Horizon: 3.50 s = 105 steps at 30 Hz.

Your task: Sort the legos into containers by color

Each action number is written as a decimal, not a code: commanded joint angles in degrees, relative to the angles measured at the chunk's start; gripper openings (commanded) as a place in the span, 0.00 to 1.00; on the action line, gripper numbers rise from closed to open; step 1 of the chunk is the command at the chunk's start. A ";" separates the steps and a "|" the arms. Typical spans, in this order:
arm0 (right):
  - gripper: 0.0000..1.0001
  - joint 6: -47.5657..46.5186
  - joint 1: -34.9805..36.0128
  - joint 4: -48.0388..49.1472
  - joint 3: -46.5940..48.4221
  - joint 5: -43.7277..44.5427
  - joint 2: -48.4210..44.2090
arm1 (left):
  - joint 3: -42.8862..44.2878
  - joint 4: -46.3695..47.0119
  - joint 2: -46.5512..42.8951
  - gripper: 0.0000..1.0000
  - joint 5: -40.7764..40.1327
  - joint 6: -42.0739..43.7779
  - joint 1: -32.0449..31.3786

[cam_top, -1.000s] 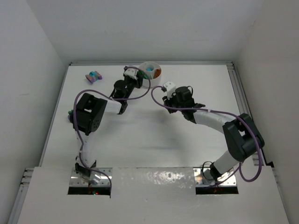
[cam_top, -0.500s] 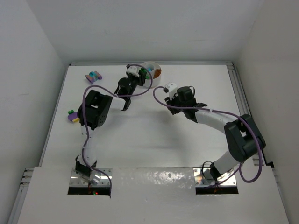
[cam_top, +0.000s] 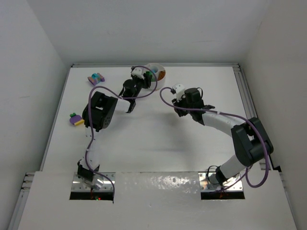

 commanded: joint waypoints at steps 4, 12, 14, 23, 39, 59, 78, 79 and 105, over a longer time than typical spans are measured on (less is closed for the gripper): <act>0.00 -0.06 -0.65 1.51 2.00 -1.25 -1.56 | 1.47 2.16 -0.42 0.57 1.77 0.00 -0.68; 0.00 0.12 -0.65 1.42 3.05 -2.57 -1.82 | 2.26 2.60 -1.74 0.67 2.65 1.41 -0.41; 0.00 0.21 -0.65 1.51 3.14 -3.35 -2.08 | 2.79 2.77 -2.44 0.71 3.35 1.49 -0.24; 0.00 0.38 -0.65 2.57 3.58 -4.85 -2.87 | 0.86 1.46 -6.75 1.00 14.33 4.57 0.29; 0.00 -8.93 -3.11 -7.80 10.87 -26.29 -4.99 | 7.18 -49.35 -22.91 0.49 67.32 26.81 11.01; 0.00 -13.51 6.65 -1.12 17.38 -30.60 -1.46 | -5.82 -62.18 -32.86 0.77 67.25 42.71 2.40; 0.00 -13.59 7.17 -1.30 17.64 -31.13 -1.99 | -5.12 -65.51 -32.77 0.23 70.50 48.86 2.58; 0.00 -13.59 7.17 -1.30 17.64 -31.13 -1.91 | -5.12 -65.86 -32.86 0.18 70.42 49.22 2.57; 0.00 -15.97 7.17 -7.63 18.78 -32.63 -3.40 | -5.03 -62.18 -32.68 0.36 70.85 48.96 4.07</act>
